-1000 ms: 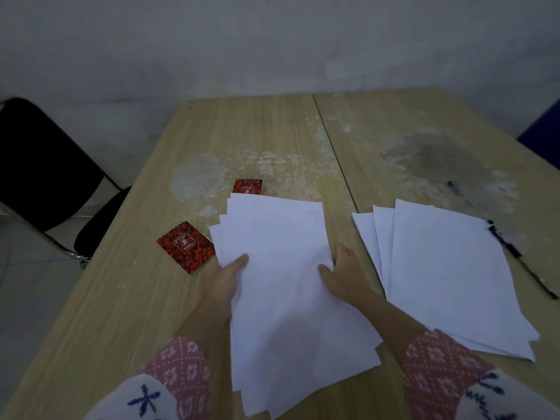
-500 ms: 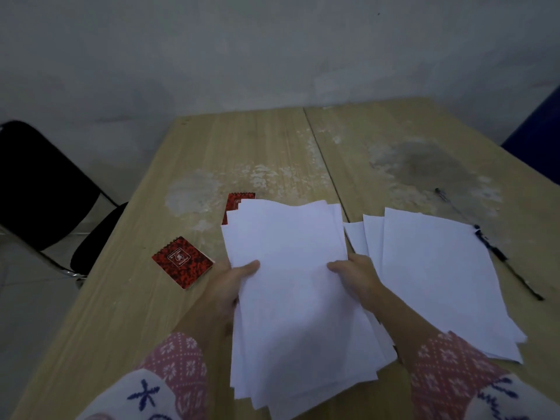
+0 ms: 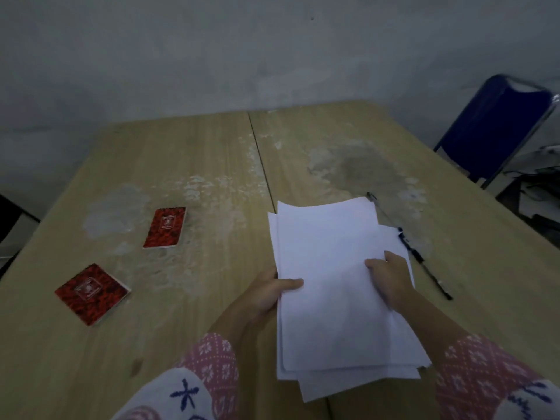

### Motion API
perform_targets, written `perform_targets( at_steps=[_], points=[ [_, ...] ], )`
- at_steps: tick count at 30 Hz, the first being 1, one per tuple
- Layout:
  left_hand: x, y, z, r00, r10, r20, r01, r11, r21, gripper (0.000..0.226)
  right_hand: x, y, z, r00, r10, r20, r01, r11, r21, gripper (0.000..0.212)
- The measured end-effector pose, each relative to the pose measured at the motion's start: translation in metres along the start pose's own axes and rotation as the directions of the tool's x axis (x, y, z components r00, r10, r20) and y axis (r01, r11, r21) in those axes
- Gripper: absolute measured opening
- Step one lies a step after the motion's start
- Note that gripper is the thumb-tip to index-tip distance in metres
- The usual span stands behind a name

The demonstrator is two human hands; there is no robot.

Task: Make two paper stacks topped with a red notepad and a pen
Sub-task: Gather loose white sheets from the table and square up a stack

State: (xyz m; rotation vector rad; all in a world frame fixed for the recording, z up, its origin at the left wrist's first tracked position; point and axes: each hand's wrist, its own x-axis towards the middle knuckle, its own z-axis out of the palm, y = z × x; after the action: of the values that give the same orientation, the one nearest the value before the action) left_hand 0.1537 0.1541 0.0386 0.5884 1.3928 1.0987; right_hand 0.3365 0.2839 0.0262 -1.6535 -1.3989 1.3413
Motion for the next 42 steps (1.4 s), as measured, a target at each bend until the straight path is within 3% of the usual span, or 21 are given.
perform_targets(
  at_steps=[3,8,11,13,15,18,21,25,28,30,33,35,37,42],
  points=[
    [0.017,-0.005,0.028,0.999,0.010,-0.047,-0.006,0.997,0.077,0.033,0.018,0.011,-0.016,1.000,-0.011,0.008,0.011,0.999,-0.045,0.017],
    [0.039,-0.010,0.052,0.968,0.091,-0.235,-0.005,0.938,0.347,0.035,0.037,0.019,-0.027,0.996,-0.060,0.073,0.076,0.967,-0.241,0.005],
    [0.042,-0.010,0.061,0.959,0.093,-0.268,0.033,0.901,0.432,0.037,0.043,0.022,-0.025,0.991,-0.059,0.120,0.095,0.943,-0.318,0.022],
    [0.041,-0.011,0.065,0.952,0.081,-0.295,0.051,0.909,0.414,0.039,0.045,0.023,-0.022,0.991,-0.053,0.124,0.093,0.937,-0.336,0.020],
    [0.041,-0.011,0.068,0.937,0.095,-0.335,0.050,0.916,0.398,0.040,0.045,0.021,-0.019,0.990,-0.046,0.137,0.090,0.939,-0.332,0.005],
    [0.039,-0.011,0.070,0.903,0.098,-0.418,0.036,0.953,0.301,0.044,0.050,0.018,-0.012,0.984,-0.069,0.166,0.119,0.941,-0.316,0.019],
    [0.035,-0.010,0.063,0.862,0.047,-0.504,0.034,0.988,0.150,0.042,0.052,0.009,-0.006,0.984,-0.102,0.144,0.139,0.950,-0.279,0.016],
    [0.019,-0.002,0.040,0.860,-0.024,-0.509,-0.012,0.998,-0.066,0.034,0.055,-0.008,0.012,0.972,-0.143,0.187,0.163,0.982,-0.098,0.028],
    [0.003,0.008,0.019,0.864,0.039,-0.501,-0.102,0.990,-0.099,0.040,0.048,-0.031,0.029,0.942,-0.126,0.311,0.124,0.992,0.027,0.011],
    [-0.011,0.017,0.003,0.848,0.101,-0.520,-0.178,0.979,-0.100,0.050,0.042,-0.049,0.043,0.910,-0.113,0.398,0.055,0.987,0.153,0.033],
    [-0.035,0.032,-0.017,0.789,0.189,-0.585,-0.273,0.960,-0.058,0.047,0.030,-0.073,0.065,0.854,-0.164,0.493,0.040,0.967,0.252,0.039],
    [-0.057,0.042,-0.033,0.731,0.245,-0.637,-0.312,0.950,0.009,0.047,0.016,-0.087,0.083,0.825,-0.215,0.523,0.071,0.957,0.282,0.031],
    [-0.074,0.049,-0.047,0.660,0.302,-0.688,-0.340,0.937,0.086,0.047,0.000,-0.099,0.095,0.795,-0.292,0.532,0.123,0.936,0.330,0.018],
    [-0.114,0.058,-0.075,0.462,0.414,-0.784,-0.379,0.892,0.248,0.041,-0.041,-0.117,0.120,0.663,-0.467,0.585,0.275,0.879,0.389,0.025]
  ],
)
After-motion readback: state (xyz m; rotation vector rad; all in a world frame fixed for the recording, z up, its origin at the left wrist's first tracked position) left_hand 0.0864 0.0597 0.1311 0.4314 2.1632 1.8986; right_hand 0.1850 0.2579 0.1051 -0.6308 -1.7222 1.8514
